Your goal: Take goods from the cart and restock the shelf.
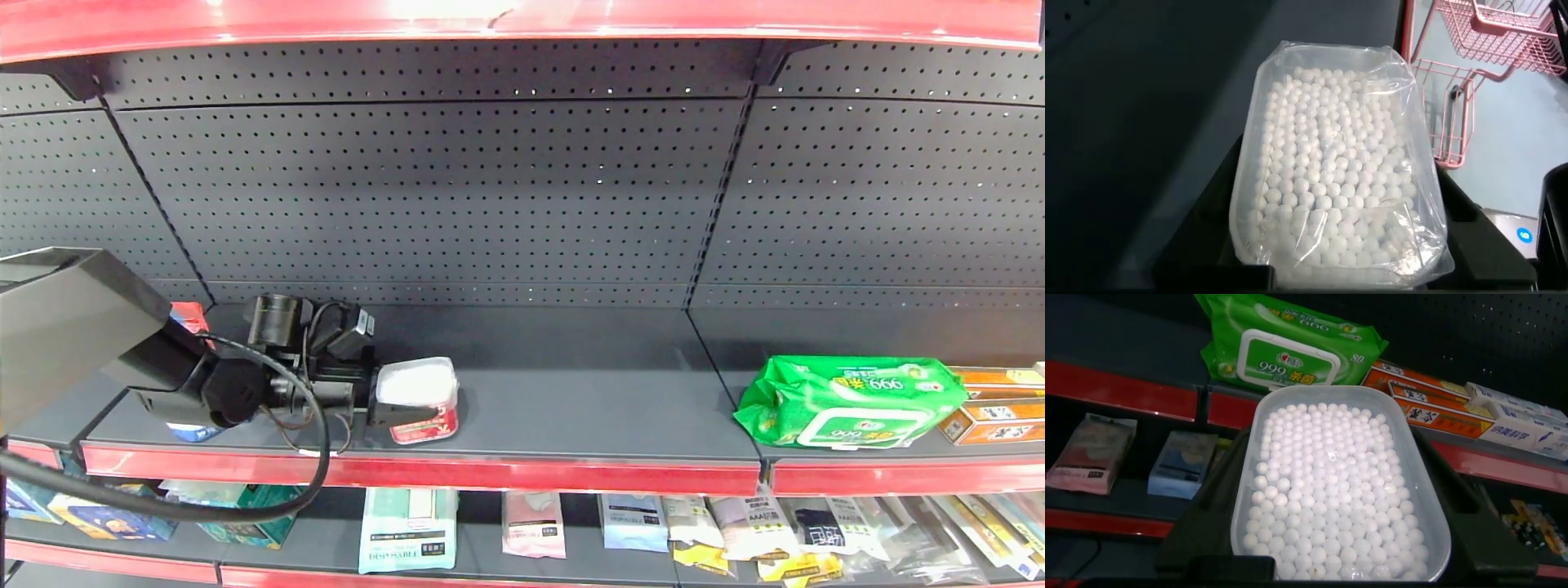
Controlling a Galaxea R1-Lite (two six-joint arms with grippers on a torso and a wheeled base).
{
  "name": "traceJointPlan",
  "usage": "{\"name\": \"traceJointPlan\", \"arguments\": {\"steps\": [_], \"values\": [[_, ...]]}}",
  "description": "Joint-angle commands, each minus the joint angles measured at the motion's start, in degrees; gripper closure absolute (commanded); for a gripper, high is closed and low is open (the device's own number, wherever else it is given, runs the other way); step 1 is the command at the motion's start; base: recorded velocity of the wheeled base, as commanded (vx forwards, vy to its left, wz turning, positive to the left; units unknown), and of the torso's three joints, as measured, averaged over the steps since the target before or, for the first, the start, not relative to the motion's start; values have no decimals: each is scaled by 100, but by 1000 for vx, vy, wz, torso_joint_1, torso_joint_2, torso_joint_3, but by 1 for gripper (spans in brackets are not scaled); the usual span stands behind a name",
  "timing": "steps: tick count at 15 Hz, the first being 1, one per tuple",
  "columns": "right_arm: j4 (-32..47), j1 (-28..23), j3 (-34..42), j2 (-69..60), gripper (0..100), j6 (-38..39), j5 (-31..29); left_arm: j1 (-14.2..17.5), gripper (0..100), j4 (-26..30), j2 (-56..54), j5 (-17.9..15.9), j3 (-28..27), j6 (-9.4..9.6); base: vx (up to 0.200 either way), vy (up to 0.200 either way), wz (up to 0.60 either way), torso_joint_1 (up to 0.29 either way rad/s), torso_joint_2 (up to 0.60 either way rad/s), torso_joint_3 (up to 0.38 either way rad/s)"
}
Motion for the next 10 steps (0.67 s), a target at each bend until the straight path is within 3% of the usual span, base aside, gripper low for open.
{"name": "traceJointPlan", "arguments": {"steps": [1, 6, 10], "values": [[-2, 1, 13, -12, 100, -6, 0, -5, 100, 18, -77, -8, 45, 29, 0, 0, 0, 0, 0, 0], [-2, -16, 22, -135, 100, -6, 0, -119, 100, 10, 46, -17, 9, 46, 0, 0, 0, 0, 0, 0], [-2, -16, 22, -162, 100, -6, 0, -180, 100, 1, 134, -219, -43, 55, 0, 0, 0, 0, 0, 0]]}}
